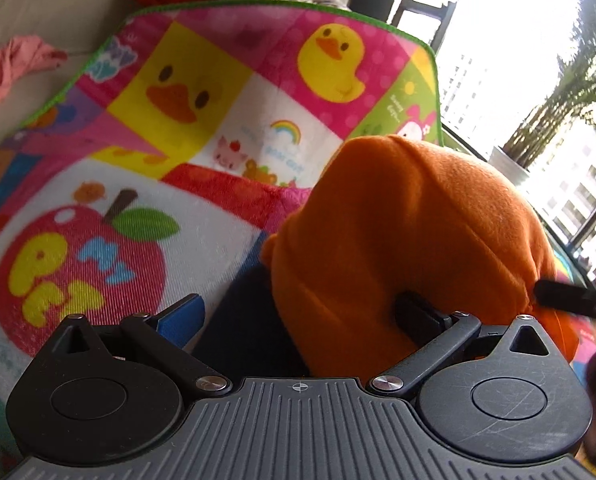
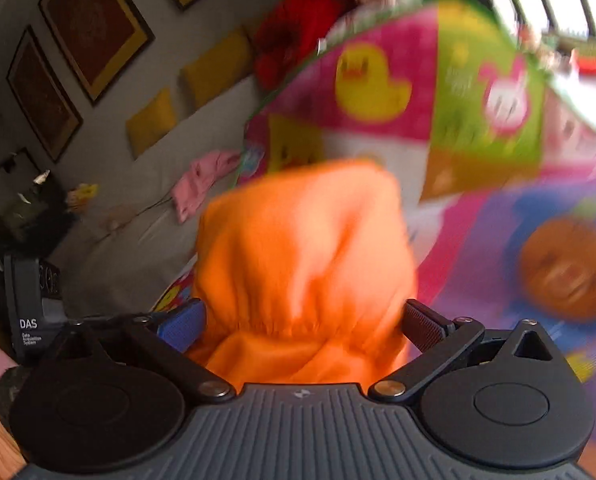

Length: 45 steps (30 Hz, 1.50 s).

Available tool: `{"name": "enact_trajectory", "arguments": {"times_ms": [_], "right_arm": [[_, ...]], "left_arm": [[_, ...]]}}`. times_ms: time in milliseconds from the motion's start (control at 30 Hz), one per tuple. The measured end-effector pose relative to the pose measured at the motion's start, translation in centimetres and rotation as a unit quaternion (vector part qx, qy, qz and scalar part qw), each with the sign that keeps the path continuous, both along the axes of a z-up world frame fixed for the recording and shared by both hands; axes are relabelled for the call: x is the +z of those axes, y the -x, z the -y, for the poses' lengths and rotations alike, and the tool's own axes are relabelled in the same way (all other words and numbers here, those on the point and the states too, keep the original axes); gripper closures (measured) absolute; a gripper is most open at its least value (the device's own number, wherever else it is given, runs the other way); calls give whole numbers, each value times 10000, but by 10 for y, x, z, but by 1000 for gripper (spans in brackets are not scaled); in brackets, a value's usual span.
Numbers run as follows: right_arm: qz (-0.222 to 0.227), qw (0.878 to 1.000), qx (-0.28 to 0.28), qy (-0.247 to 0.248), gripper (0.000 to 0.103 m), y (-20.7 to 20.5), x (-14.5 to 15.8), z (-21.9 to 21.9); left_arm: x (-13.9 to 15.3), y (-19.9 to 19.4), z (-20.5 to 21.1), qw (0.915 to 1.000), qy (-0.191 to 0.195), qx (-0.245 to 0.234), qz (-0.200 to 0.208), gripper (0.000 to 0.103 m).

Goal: Fold clothes

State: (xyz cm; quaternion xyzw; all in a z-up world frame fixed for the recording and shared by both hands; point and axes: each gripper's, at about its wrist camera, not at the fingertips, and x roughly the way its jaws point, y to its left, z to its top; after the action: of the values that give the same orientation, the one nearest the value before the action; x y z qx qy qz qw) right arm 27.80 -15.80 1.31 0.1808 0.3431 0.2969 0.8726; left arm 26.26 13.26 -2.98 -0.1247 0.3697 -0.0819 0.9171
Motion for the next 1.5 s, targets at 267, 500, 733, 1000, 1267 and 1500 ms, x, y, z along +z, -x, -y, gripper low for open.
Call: {"name": "enact_trajectory", "arguments": {"times_ms": [267,500,733,1000,1267,1500], "right_arm": [[-330,9963,528,-591,0,-23,-7,-50],[-350,9855,1474,-762,0,-41,-4,-112],[-126,9922,1228,-161,1,-40,6,-105],[840,9925,597,658,0,-20,52,-82],[1413,9807,35,1351,0,-23,75,-96],[1245,9821,-166,1402,0,-36,54,-115]], "left_arm": [[3,15,-32,9986,-346,392,109,0],[9,41,-87,9946,-538,890,48,0],[40,64,-104,9939,-127,825,724,0],[40,28,-79,9943,630,200,836,0],[20,20,-77,9962,647,284,510,0],[39,40,-81,9948,345,540,794,0]]}}
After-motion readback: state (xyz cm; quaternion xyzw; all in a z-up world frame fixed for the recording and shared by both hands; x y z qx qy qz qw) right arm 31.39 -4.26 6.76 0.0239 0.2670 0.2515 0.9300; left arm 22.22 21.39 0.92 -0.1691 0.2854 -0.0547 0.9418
